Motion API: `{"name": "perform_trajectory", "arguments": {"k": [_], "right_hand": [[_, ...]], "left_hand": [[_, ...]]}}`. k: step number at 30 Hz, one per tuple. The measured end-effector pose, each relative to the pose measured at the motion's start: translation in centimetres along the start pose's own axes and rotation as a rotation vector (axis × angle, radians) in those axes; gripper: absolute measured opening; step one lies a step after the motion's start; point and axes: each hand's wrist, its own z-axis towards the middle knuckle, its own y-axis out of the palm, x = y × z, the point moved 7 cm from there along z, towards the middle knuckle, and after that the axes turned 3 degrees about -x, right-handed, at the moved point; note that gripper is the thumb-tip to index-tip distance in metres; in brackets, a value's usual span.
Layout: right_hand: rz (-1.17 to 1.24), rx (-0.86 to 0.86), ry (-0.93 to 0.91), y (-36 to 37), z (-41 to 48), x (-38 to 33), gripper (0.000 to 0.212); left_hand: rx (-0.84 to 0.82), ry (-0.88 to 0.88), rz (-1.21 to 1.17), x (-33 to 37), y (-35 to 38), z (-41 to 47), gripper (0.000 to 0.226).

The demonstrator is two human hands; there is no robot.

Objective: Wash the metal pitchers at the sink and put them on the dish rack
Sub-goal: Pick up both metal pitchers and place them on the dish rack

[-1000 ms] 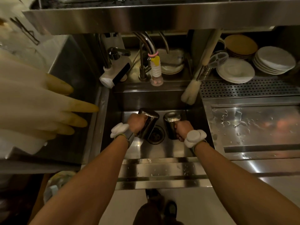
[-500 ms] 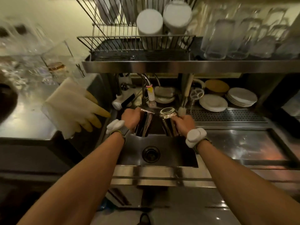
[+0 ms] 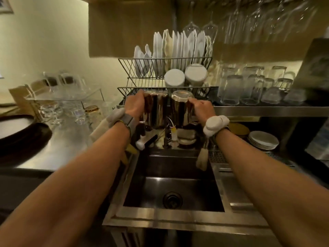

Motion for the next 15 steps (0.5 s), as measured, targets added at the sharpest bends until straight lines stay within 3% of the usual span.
{"name": "perform_trajectory", "arguments": {"k": [5,8,15], "right_hand": [[0.084,0.045,-0.097,1.2,1.4,-5.4,0.055],[0.071,0.058,-0.133,2.4,2.2,-8.4,0.049],[0.059,0.102,-0.225,6.6,5.7,-12.3,0.058]], "left_hand": [[0.051,0.074,-0.193,3.7,-4.6,2.7,0.032],[0.061,0.082,-0.317,5.5,-7.2,5.1,0.033],[0.007,0.208,-0.381,7.4,-9.9,10.5,0.036]]}}
